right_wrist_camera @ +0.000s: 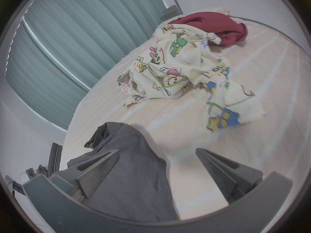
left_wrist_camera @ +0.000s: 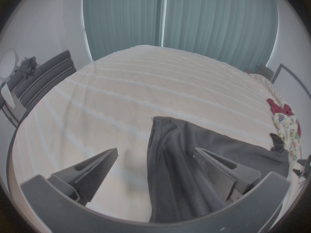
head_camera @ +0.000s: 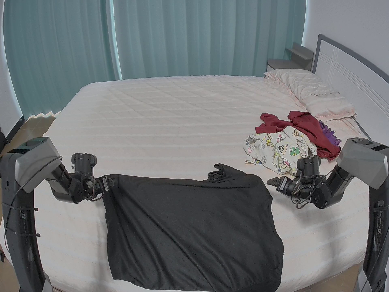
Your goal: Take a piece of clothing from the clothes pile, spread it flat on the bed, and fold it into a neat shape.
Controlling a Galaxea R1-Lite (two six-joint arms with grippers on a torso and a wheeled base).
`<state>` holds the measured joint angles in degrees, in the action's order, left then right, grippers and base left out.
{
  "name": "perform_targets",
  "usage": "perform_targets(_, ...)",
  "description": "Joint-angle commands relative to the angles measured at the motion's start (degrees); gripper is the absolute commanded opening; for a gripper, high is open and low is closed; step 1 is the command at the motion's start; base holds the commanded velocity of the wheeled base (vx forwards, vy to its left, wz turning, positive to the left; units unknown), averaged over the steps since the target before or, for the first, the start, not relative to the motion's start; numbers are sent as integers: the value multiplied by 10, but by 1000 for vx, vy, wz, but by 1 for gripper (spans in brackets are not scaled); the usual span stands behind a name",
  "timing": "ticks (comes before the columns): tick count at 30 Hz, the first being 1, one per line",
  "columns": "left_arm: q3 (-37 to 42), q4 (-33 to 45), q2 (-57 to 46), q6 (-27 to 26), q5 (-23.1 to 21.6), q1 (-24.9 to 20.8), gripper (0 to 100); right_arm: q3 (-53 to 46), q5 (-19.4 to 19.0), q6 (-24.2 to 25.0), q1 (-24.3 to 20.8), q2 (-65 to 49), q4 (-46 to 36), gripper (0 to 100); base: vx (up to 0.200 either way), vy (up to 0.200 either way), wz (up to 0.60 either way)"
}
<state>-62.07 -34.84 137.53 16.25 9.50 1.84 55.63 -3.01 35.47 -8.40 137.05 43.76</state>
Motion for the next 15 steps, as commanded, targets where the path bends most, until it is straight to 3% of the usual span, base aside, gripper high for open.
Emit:
perform_targets(1, 213, -65, -169, 73, -49, -14, 100, -185, -2, 36, -16, -137, 59, 100, 0, 0, 0)
perform_targets(5, 324, -110, -205, 119, -54, -54, 100, -289, -2, 59, -21, -148, 140, 100, 0, 0, 0)
perform_targets(7, 341, -120, -208, 132, -55, -64, 100, -307, -2, 59, -21, -145, 157, 100, 0, 0, 0)
perform_targets(8, 390, -159, -210, 170, -56, -91, 100, -351, -2, 63, -28, -136, 204, 100, 0, 0, 0)
perform_targets(15, 498, -225, -201, 201, -56, -134, 100, -468, -1, 63, -36, -100, 355, 100, -200, 0, 0)
